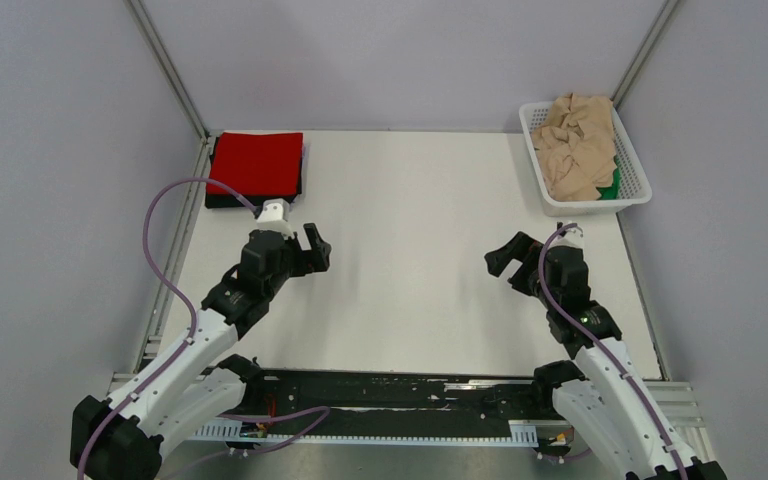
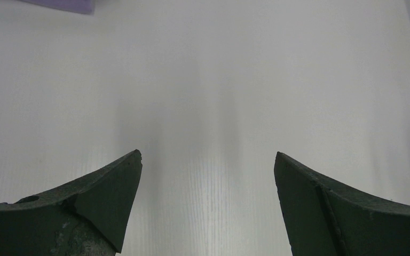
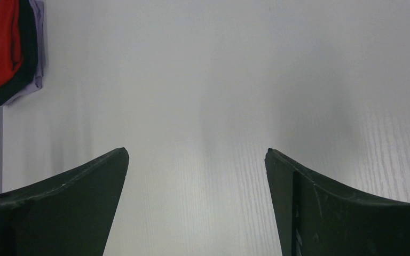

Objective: Fold and stack the t-shirts
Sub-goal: Grab crumpled tshirt from bin with the right arm

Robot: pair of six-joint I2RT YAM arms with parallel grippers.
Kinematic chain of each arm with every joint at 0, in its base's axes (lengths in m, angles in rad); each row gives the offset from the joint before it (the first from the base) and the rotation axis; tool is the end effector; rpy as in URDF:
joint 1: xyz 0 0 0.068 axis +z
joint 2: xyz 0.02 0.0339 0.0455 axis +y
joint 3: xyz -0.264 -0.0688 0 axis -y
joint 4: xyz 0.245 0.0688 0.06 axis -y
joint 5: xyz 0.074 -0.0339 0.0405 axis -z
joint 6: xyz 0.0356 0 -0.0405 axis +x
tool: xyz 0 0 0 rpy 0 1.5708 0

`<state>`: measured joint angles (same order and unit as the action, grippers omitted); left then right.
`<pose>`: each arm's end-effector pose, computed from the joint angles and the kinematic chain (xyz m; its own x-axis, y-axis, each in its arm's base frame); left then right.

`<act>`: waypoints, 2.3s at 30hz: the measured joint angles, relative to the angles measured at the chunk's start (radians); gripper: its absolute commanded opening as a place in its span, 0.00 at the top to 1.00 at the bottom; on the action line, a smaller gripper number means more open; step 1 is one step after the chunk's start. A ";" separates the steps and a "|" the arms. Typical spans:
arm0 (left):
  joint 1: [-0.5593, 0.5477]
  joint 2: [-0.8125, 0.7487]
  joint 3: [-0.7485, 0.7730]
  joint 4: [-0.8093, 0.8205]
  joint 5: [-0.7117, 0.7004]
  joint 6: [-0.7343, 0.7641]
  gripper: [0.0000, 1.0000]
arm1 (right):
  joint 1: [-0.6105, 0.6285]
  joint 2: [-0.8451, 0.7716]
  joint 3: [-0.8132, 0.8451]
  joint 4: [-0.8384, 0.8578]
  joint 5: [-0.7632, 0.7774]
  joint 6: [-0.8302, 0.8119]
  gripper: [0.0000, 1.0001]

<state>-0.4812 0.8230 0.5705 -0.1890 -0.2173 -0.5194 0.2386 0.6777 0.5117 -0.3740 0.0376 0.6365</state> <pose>0.1729 -0.0816 0.2575 -0.4674 -0.3027 -0.8306 0.0543 0.9279 -0.3688 0.1557 0.0365 0.2414 -0.5235 0.4839 -0.7012 0.1322 0.8592 0.4943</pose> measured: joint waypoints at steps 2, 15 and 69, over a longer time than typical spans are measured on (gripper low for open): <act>0.000 -0.005 0.000 0.001 0.002 0.000 0.00 | 0.000 0.035 0.035 0.005 0.023 0.005 0.00; 0.000 -0.011 0.000 0.001 0.003 0.000 0.00 | -0.258 0.644 0.672 0.016 0.187 -0.097 0.00; 0.000 0.010 -0.010 0.048 0.050 -0.038 0.00 | -0.486 1.042 1.386 0.161 -0.132 -0.367 1.00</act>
<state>-0.4808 0.8333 0.5602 -0.1410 -0.1669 -0.5575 -0.2470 1.7195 1.8973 -0.2134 -0.0940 0.2695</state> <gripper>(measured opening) 0.998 0.011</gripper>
